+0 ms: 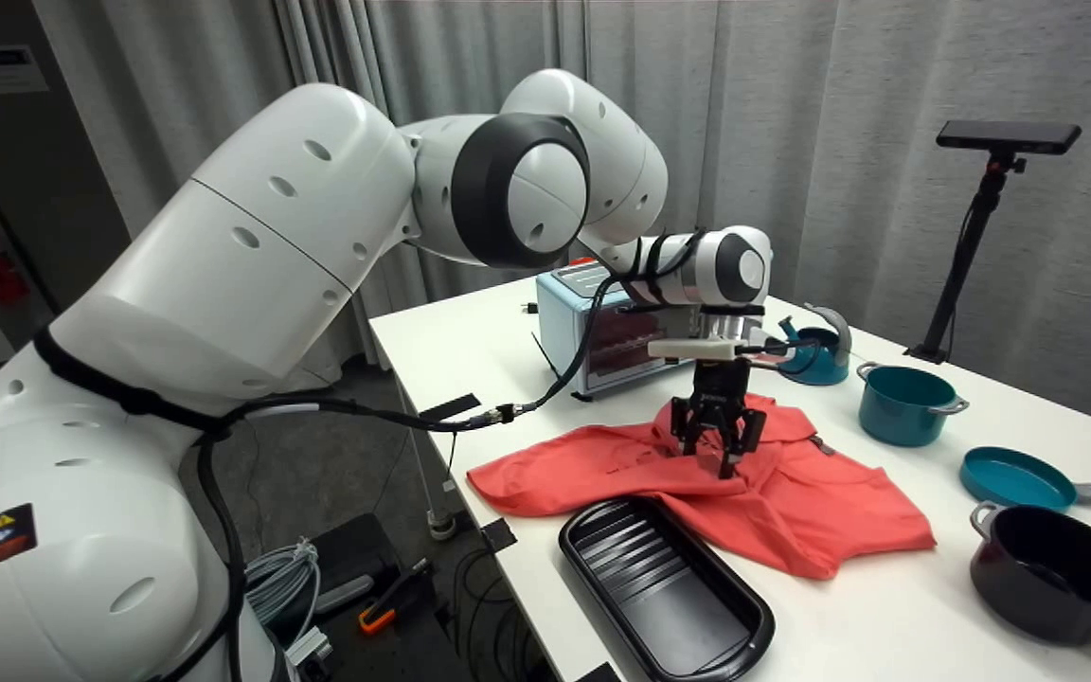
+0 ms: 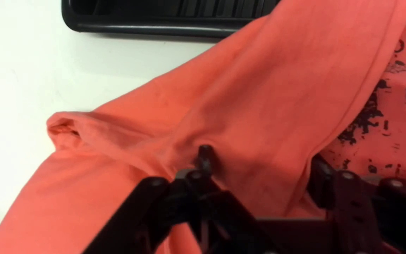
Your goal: Unfold the orange shirt
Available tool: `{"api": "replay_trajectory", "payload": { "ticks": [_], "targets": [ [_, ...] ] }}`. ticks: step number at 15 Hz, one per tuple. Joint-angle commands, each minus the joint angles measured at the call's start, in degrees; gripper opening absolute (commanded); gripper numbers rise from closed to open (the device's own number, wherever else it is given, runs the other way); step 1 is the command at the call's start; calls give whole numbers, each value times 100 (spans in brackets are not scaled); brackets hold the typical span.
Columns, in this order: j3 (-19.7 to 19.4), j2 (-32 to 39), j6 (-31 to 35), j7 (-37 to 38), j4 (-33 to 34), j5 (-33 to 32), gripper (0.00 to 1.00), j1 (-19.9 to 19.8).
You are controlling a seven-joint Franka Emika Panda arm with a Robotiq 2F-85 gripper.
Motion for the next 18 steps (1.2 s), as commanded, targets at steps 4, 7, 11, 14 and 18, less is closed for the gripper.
{"api": "replay_trajectory", "payload": {
  "ticks": [4,7,11,14,18],
  "targets": [
    [-63,-156,76,146,-188,-92,11,58],
    [-57,-306,122,154,-282,-64,0,29],
    [-25,-675,109,59,-506,-34,1,-17],
    [52,-1122,33,-165,-960,3,1,-72],
    [120,-1768,-3,-391,-1834,-29,1,-74]
  ]
}}
